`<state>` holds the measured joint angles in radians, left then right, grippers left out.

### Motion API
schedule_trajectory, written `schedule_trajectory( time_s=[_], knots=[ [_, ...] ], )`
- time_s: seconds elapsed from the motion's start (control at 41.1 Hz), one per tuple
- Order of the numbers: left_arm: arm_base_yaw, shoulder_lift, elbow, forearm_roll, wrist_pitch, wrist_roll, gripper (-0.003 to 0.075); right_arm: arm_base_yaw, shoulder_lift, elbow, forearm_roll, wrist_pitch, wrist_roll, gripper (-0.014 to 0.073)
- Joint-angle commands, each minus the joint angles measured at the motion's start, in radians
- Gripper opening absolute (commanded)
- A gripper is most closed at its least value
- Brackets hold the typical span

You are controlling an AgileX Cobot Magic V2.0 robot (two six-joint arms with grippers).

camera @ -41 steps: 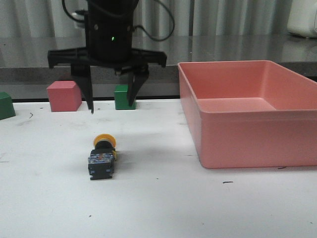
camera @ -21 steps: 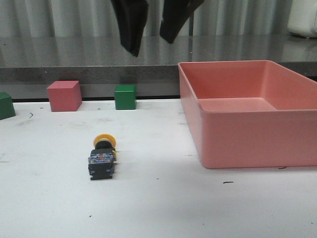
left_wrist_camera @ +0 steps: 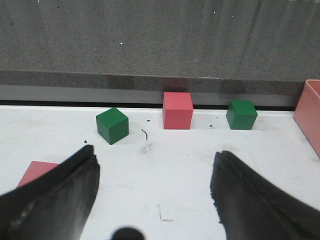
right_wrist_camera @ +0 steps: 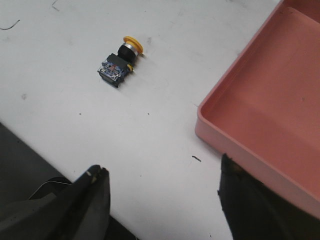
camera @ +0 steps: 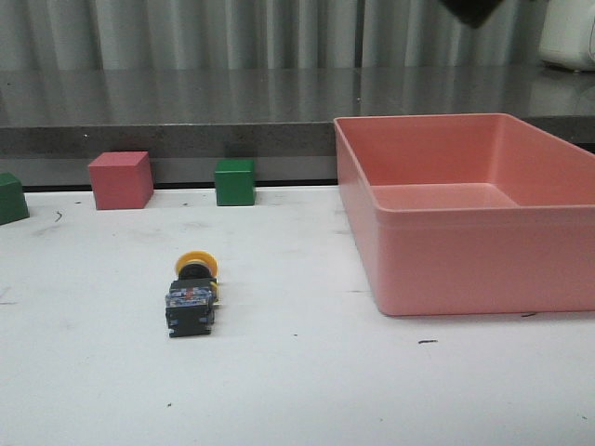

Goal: Place and stand button with both arms
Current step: 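Raise the right gripper away from the lying button, then lower the open left gripper over the button and close on it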

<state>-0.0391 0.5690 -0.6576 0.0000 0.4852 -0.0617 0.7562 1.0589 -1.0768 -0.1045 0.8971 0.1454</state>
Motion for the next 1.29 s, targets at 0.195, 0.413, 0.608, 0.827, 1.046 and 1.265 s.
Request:
schedule_trajectory(
  time_s=[0.195,0.413,0.608,0.827,1.046,1.265],
  knots=[
    [0.002,0.007,-0.034,0.0,-0.079,-0.004,0.0472,-0.007,-0.309,0.144,-0.008,-0.061,-0.068,0.0489],
    [0.002,0.007,-0.034,0.0,-0.081,-0.004,0.0472,-0.007,-0.498,0.227,-0.008,-0.054,-0.093,0.0489],
    [0.002,0.007,-0.034,0.0,-0.081,-0.004,0.0472,-0.007,-0.569,0.25,-0.008,-0.032,-0.135,0.0489],
    [0.002,0.007,-0.034,0.0,-0.098,-0.004,0.0472,-0.007,-0.576,0.251,-0.008,-0.014,-0.135,0.0489],
    [0.002,0.01,-0.034,-0.037,-0.142,-0.004,0.0472,-0.007,-0.576,0.251,-0.008,-0.008,-0.135,0.0489],
    [0.002,0.085,-0.142,-0.049,0.03,0.093,0.0488,-0.007,-0.576,0.251,-0.008,-0.008,-0.135,0.0489]
  ],
)
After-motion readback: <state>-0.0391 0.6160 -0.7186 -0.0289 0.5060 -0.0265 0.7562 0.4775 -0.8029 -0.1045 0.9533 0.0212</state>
